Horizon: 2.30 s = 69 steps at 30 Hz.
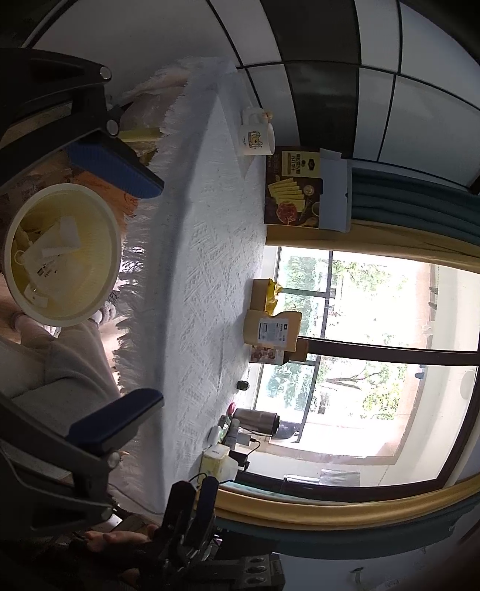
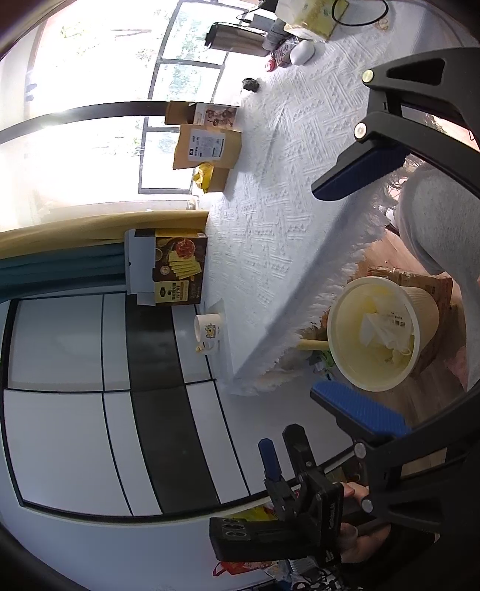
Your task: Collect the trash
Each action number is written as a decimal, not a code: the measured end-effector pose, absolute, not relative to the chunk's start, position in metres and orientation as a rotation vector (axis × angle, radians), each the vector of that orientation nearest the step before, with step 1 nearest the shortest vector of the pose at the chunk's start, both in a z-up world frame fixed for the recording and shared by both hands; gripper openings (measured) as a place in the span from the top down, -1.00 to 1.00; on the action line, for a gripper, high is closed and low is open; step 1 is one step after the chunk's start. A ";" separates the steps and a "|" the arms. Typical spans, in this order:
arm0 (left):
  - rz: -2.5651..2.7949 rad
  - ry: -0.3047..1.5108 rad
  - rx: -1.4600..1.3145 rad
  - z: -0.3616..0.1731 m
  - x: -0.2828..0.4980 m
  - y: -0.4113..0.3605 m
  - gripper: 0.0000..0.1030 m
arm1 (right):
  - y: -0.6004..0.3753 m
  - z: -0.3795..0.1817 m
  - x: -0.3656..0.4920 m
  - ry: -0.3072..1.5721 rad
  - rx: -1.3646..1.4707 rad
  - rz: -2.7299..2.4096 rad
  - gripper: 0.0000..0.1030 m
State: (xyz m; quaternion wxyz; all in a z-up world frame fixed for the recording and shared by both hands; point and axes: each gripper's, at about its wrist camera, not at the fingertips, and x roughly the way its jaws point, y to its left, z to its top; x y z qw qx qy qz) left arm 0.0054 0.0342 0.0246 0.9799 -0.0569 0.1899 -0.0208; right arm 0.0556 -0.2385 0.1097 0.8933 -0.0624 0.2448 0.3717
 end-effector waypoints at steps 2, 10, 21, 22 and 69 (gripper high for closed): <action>-0.044 0.384 -0.119 0.023 0.007 0.036 -1.00 | -0.235 0.108 0.058 0.514 -0.129 0.770 -0.89; -0.047 0.394 -0.129 0.017 0.008 0.040 -1.00 | -0.227 0.100 0.068 0.538 -0.126 0.775 -0.89; -0.049 0.391 -0.145 0.015 0.011 0.044 -1.00 | -0.224 0.101 0.073 0.533 -0.140 0.774 -0.89; -0.050 0.390 -0.147 0.015 0.011 0.044 -1.00 | -0.224 0.102 0.073 0.532 -0.140 0.775 -0.89; -0.073 0.399 -0.143 0.019 0.014 0.036 -1.00 | -0.234 0.102 0.077 0.524 -0.137 0.763 -0.89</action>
